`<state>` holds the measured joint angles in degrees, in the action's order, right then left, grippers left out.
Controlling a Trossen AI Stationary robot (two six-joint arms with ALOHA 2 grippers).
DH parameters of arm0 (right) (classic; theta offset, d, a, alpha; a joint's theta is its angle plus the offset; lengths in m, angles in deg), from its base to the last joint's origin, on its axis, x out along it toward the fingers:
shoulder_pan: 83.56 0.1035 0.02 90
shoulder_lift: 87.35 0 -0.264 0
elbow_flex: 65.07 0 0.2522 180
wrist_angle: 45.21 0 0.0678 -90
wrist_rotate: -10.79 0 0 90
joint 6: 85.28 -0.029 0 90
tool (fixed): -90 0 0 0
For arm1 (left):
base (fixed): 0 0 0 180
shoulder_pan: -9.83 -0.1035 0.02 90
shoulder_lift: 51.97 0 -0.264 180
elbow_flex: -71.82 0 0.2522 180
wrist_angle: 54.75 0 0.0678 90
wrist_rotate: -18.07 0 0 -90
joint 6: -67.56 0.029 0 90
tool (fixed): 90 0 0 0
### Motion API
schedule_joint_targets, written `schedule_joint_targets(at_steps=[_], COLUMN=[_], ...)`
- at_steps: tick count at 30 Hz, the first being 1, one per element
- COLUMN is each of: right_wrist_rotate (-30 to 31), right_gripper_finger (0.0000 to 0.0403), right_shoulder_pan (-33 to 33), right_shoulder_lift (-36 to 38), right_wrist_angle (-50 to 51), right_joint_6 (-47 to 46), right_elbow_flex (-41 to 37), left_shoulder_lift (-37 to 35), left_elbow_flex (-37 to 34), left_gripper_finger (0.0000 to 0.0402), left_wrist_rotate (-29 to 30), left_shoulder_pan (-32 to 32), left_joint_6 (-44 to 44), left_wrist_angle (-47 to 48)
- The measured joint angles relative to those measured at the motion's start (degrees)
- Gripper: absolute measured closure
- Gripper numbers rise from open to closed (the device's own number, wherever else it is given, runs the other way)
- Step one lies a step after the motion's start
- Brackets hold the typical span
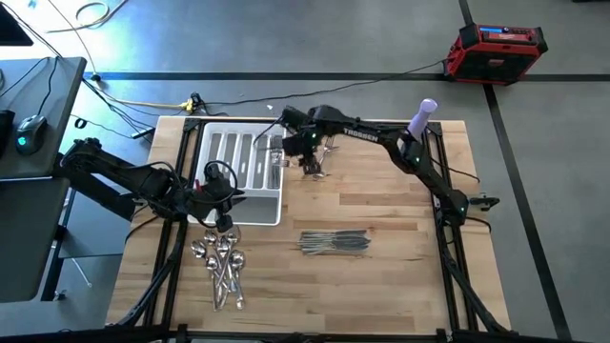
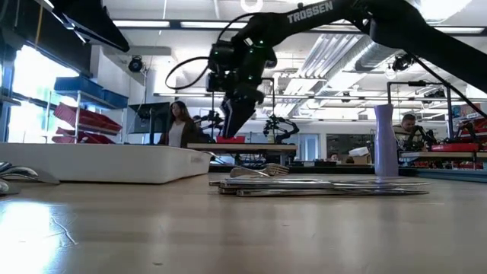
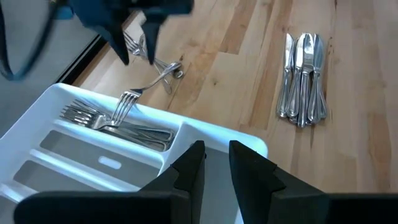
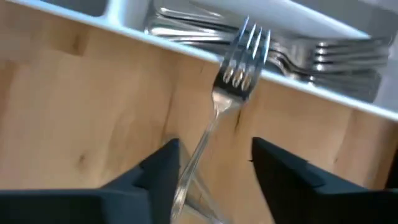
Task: Sort silverware
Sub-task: Put the fork in the silverware tray
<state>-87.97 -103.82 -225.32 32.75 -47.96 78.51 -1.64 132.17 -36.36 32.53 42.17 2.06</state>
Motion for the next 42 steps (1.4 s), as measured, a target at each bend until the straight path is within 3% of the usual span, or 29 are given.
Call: schedule_joint_targets(at_steps=[4,8,13,20,26,30,32,34,38,40,42], right_wrist_rotate=[7.51,10.43,12.18,11.51,3.63,-6.05,-14.15,-26.48,-60.31,-69.47,-74.12], right_gripper_finger=[0.0164,0.0171,0.0232,0.0380,0.0399,0.0400,0.0401,0.0401,0.0402,0.0402,0.0402], right_shoulder_pan=[2.49,3.16,3.03,3.18,2.40,0.14,-1.31,-2.40,-3.63,-2.95,-1.20], right_shoulder_lift=[-0.04,-0.04,-0.04,0.03,4.08,9.18,11.20,13.02,15.87,16.60,16.68], right_wrist_angle=[-5.55,-8.38,-13.31,-18.00,-21.11,-26.61,-28.73,-31.07,-33.11,-33.00,-33.57], right_joint_6=[-5.60,-10.41,-15.48,-18.87,-20.43,-19.26,-17.34,-14.94,-12.36,-11.73,-9.57], right_elbow_flex=[-4.16,-7.65,-11.05,-12.68,-12.72,-12.59,-12.59,-12.59,-12.57,-12.57,-12.57], left_shoulder_lift=[0.00,0.00,0.00,0.02,0.02,0.02,0.02,0.02,-0.14,-0.15,-0.07], left_elbow_flex=[0.00,0.00,0.00,0.00,0.00,0.00,0.00,0.00,-1.95,-4.99,-8.78], left_gripper_finger=[0.0344,0.0344,0.0344,0.0344,0.0344,0.0344,0.0344,0.0344,0.0344,0.0344,0.0344], left_wrist_rotate=[0.00,-0.01,-0.02,-0.02,-0.02,-0.04,-0.02,-0.02,0.04,-0.84,-1.64], left_shoulder_pan=[0.00,0.00,0.00,0.00,0.00,0.00,0.00,0.00,1.09,2.08,2.42], left_joint_6=[0.00,-0.04,-0.55,-1.43,-1.55,-1.55,-1.57,-1.57,-0.24,5.16,13.13], left_wrist_angle=[-0.02,-0.02,-0.04,-0.07,0.01,0.32,0.86,1.22,-3.95,-12.76,-25.70])
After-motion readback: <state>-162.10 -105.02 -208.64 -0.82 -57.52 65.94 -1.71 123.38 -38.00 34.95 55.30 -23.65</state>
